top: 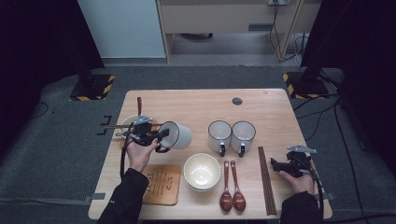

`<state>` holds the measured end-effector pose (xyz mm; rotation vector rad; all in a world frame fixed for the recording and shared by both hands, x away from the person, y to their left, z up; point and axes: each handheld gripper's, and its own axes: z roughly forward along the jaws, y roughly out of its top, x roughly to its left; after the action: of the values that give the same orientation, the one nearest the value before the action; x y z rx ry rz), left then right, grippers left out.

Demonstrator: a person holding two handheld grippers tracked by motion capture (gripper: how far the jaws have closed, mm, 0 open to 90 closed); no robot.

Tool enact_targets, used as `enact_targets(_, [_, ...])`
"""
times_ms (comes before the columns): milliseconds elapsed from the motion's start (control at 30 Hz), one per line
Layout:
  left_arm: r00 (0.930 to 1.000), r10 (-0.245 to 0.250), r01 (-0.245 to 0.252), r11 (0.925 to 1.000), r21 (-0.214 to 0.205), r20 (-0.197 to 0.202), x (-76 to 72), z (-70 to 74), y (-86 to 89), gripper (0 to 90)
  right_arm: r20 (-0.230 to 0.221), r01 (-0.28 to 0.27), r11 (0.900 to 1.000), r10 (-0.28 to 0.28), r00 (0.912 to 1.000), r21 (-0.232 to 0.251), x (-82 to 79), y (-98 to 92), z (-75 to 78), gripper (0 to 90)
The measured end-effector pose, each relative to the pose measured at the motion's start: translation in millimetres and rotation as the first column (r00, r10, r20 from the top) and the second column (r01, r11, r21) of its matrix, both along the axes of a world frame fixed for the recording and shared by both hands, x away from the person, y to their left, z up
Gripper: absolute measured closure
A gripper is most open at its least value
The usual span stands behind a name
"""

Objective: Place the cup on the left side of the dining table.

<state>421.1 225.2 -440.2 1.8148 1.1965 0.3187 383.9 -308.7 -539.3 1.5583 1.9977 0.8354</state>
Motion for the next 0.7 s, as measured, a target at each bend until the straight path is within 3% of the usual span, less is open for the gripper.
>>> enact_targets(267, [0.9996, 0.028, -0.027, 0.9996, -0.006, 0.007, -16.2, 0.9, 28.9, 81.8, -0.002, -0.001, 1.0000, 0.001, 1.0000, 0.000, 0.0, 0.0, 0.1, 2.8])
enact_targets(400, [0.9994, 0.033, -0.033, 0.9993, 0.018, 0.012, -21.8, -1.9, 39.9, 81.8, -0.002, -0.001, 1.0000, 0.001, 1.0000, 0.000, 0.0, 0.0, 0.1, 2.8])
enact_targets(700, [0.9988, 0.043, -0.042, 0.9984, 0.038, -0.023, -28.2, -13.9, 59.5, 81.9, 0.000, 0.001, 1.0000, -0.001, 1.0000, -0.001, 0.0, 0.2, 0.0, 2.7])
